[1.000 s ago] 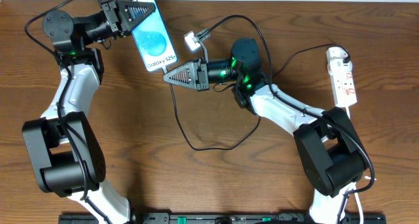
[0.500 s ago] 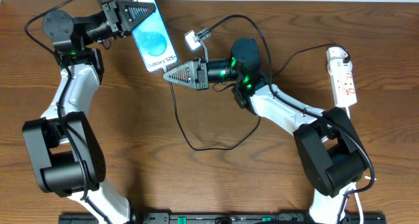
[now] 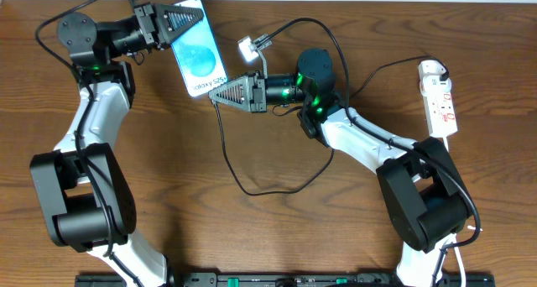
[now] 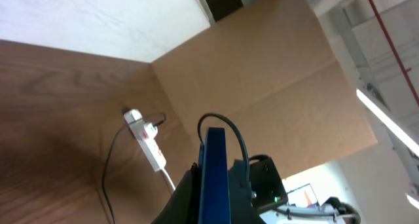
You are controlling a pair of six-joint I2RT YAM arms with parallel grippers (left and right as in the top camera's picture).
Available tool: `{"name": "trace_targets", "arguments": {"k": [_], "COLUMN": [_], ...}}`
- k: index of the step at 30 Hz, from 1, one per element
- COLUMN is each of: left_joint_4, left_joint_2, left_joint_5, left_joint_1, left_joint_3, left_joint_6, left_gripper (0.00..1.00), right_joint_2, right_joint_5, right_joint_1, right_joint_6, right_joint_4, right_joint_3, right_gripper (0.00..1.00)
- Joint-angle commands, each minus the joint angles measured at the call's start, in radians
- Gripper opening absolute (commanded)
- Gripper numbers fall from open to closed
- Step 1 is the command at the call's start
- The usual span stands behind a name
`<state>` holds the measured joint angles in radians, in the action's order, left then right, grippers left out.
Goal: Plug charger to phone and switch on socket
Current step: 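Open the right gripper and withdraw it right from the plugged phone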
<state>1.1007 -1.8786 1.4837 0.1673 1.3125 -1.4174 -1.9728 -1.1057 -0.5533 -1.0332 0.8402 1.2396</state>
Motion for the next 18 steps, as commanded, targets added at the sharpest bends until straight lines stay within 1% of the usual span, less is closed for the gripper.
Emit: {"name": "trace_targets", "arguments": {"k": [1, 2, 4, 5, 8, 9, 14, 18], "left_joint_4": [0.009, 0.009, 0.009, 0.009, 0.009, 0.009, 0.009, 0.008], "left_joint_2": [0.005, 0.005, 0.005, 0.005, 0.005, 0.005, 0.005, 0.005], "left_joint_5": [0.049, 0.049, 0.049, 0.049, 0.050, 0.049, 0.050, 0.050], "left_joint_1": [-0.007, -0.007, -0.007, -0.007, -0.007, -0.007, 0.000, 0.031], "left_joint_3": [0.019, 0.019, 0.019, 0.019, 0.019, 0.019, 0.019, 0.019], "left_joint_6": [-0.005, -0.004, -0.004, -0.004, 0.011, 0.016, 0.026, 0.025], "left_gripper": [0.08, 0.07, 0.07, 0.07, 0.07, 0.07, 0.07, 0.07], "right_joint_2": [-0.002, -0.002, -0.002, -0.002, -0.002, -0.002, -0.002, -0.002], "right_joint_5": [0.027, 0.022, 0.011, 0.003, -0.016, -0.023, -0.050, -0.065], "right_joint_1": [0.011, 0.011, 0.011, 0.011, 0.011, 0.011, 0.013, 0.024], "right_joint_6": [0.025, 0.029, 0.033, 0.037, 0.044, 0.044, 0.059, 0.062], "right_joint_4": [0.005, 0.005, 0.005, 0.005, 0.006, 0.006, 0.006, 0.006], "right_joint_3": [0.011, 0.011, 0.011, 0.011, 0.011, 0.011, 0.011, 0.011], "right_gripper": [0.29, 0.36, 0.57, 0.75, 0.98, 0.99, 0.99, 0.99]}}
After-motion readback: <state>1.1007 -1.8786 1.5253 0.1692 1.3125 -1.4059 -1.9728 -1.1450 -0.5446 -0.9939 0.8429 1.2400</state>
